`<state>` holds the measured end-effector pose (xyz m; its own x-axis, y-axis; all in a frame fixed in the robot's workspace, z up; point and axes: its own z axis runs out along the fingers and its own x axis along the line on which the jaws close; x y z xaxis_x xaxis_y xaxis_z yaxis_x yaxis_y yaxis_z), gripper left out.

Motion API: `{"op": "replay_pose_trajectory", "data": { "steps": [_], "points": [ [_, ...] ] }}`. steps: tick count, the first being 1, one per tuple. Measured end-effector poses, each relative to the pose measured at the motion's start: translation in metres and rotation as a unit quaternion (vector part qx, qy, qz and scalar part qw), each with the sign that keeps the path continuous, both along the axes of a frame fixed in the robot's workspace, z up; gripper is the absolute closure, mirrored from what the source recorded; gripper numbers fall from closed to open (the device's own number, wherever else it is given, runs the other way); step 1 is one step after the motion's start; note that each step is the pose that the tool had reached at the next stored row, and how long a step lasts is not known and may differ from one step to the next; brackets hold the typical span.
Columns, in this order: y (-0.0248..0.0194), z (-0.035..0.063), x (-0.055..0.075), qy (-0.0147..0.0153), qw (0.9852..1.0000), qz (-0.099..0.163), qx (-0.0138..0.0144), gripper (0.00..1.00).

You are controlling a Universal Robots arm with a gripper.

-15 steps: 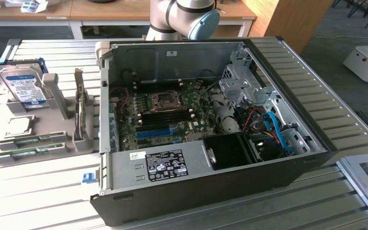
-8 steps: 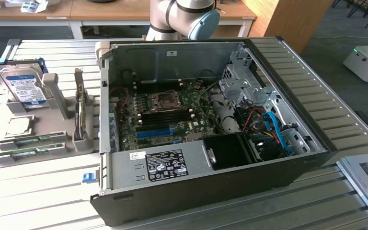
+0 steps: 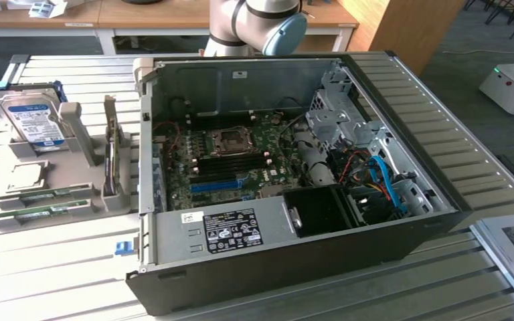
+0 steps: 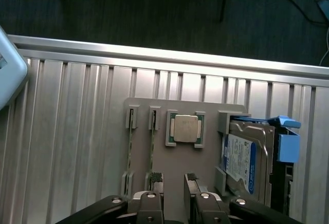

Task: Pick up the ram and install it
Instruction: 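Pick up the ram and move it above insertion slot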

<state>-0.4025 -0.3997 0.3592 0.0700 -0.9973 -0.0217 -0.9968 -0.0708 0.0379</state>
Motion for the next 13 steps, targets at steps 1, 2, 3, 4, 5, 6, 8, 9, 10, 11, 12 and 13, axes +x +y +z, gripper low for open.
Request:
{"op": "replay_pose_trajectory", "data": {
  "steps": [1,2,3,4,5,6,8,9,10,11,12,13],
  "points": [
    [0.0000,-0.0018,0.000,-0.0001,1.0000,0.000,0.0000,0.70],
    [0.0000,-0.0036,0.000,-0.0001,1.0000,0.000,0.0000,0.70],
    [0.0000,-0.0054,0.000,-0.0001,1.0000,0.000,0.0000,0.70],
    [0.0000,-0.0072,0.000,-0.0002,1.0000,0.000,0.0000,0.70],
    [0.0000,-0.0090,0.000,-0.0002,1.0000,0.000,0.0000,0.70],
    [0.0000,-0.0109,0.000,-0.0002,1.0000,0.000,0.0000,0.70],
    [0.0000,-0.0145,0.000,-0.0002,1.0000,0.000,0.0000,0.70],
    [0.0000,-0.0163,0.000,-0.0002,1.0000,0.000,0.0000,0.70],
    [0.0000,-0.0181,0.000,-0.0002,1.0000,0.000,0.0000,0.70],
    [-0.0001,-0.0199,0.000,-0.0003,1.0000,0.000,0.0000,0.70],
    [-0.0001,-0.0219,0.000,-0.0003,1.0000,0.000,0.0000,0.70],
    [-0.0002,-0.0236,0.000,-0.0003,1.0000,0.000,0.0000,0.70]
  ]
}}
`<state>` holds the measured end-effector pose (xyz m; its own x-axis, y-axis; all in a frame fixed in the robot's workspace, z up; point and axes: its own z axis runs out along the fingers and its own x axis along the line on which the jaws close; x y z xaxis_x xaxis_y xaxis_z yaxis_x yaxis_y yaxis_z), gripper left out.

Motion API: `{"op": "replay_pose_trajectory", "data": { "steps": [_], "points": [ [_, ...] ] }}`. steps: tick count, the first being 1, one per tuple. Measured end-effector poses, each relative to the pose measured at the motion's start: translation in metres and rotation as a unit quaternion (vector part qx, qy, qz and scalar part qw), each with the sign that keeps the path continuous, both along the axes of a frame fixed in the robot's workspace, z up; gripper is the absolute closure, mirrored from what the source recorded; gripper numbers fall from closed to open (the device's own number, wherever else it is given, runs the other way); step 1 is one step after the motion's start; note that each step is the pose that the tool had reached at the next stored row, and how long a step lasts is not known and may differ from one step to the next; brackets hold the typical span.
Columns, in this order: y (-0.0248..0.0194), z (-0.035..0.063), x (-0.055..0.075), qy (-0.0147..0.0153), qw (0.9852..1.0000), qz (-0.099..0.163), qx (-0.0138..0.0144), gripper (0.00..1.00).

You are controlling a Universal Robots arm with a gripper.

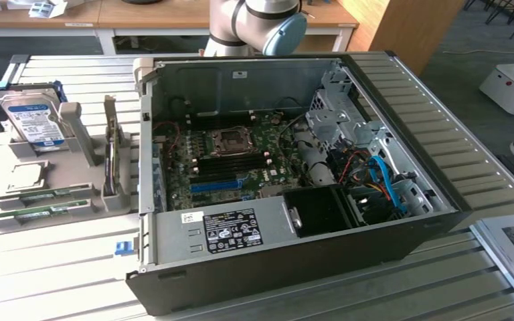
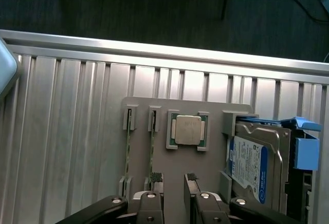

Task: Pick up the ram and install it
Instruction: 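Pick up the ram and move it above insertion slot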

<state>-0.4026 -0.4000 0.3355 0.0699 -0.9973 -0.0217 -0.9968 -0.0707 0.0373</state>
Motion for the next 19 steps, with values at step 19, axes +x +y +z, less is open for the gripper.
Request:
{"op": "replay_pose_trajectory", "data": {
  "steps": [19],
  "points": [
    [-0.0009,-0.0345,0.000,0.0000,1.0000,0.000,0.0000,0.70]
  ]
}}
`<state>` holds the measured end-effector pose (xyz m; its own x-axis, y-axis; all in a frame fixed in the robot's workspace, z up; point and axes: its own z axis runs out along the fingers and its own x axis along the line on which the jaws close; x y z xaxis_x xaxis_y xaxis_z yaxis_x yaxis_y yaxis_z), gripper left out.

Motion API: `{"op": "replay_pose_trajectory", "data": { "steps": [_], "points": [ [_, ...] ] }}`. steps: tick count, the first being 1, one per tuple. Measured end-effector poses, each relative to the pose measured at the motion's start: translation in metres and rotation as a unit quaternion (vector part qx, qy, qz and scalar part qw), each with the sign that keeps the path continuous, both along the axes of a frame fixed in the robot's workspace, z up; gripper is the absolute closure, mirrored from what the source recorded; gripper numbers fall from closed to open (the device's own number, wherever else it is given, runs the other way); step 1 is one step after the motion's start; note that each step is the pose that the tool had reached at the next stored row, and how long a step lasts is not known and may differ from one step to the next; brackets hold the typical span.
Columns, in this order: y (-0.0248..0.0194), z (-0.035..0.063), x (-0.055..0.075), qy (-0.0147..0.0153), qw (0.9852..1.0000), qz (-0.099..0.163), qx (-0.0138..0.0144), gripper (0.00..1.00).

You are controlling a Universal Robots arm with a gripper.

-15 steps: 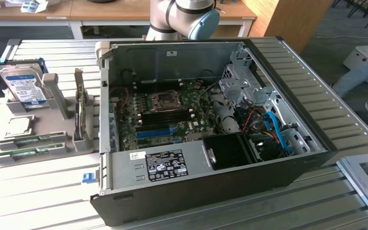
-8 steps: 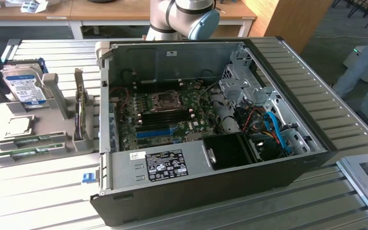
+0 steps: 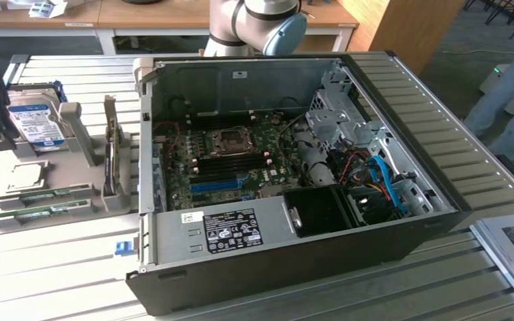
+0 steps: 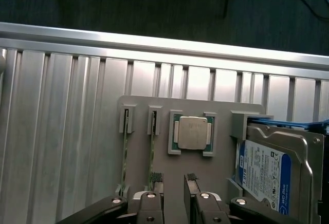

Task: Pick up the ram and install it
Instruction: 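Pick up the ram and move it above insertion slot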

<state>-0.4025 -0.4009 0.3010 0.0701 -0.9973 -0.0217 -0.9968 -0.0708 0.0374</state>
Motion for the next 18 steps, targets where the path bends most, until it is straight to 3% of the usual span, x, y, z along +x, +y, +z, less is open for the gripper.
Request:
{"op": "replay_pose_trajectory", "data": {
  "steps": [18],
  "points": [
    [-0.0002,-0.0328,0.000,0.0000,1.0000,0.000,0.0000,0.70]
  ]
}}
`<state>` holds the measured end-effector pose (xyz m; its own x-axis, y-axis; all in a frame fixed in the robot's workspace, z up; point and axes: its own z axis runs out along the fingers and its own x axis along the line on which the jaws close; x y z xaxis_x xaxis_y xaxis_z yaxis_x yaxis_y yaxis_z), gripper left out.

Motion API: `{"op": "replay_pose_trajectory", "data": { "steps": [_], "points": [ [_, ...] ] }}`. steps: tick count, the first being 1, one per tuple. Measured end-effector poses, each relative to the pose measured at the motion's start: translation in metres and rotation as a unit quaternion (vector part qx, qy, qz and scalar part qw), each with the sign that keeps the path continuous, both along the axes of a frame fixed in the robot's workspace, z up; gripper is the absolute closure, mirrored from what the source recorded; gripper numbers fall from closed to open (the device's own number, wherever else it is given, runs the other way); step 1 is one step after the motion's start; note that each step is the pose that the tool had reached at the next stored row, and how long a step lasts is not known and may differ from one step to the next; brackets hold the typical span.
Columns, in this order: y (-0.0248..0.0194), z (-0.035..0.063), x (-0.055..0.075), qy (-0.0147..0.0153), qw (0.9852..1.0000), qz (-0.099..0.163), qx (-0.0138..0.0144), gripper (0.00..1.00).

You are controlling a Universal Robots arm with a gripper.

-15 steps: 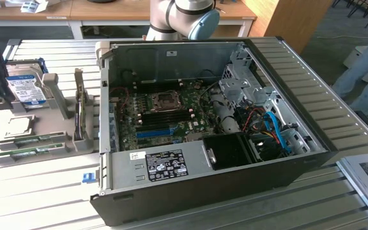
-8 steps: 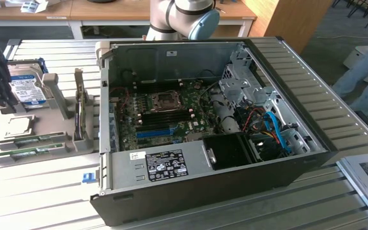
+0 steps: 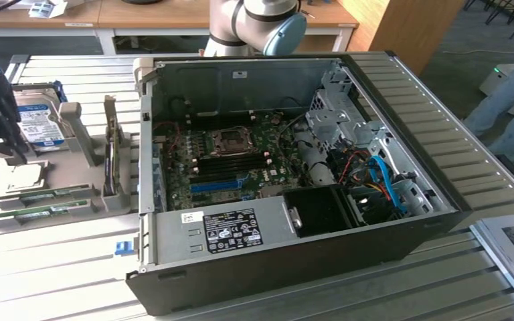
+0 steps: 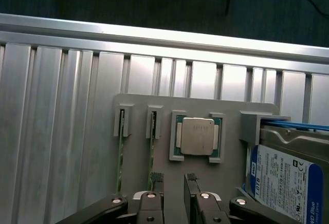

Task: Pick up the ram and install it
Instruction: 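Pick up the ram and move it above insertion slot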

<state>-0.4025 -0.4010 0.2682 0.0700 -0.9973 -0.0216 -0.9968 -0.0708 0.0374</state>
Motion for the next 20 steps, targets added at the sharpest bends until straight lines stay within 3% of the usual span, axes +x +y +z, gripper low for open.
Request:
{"op": "replay_pose_trajectory", "data": {
  "steps": [7,14,20],
  "points": [
    [0.0000,-0.0119,0.000,-0.0001,1.0000,0.000,0.0000,0.70],
    [-0.0001,-0.0124,0.000,0.0000,1.0000,0.000,0.0000,0.70],
    [-0.0063,-0.0124,0.000,0.0000,1.0000,0.000,0.0000,0.70]
  ]
}}
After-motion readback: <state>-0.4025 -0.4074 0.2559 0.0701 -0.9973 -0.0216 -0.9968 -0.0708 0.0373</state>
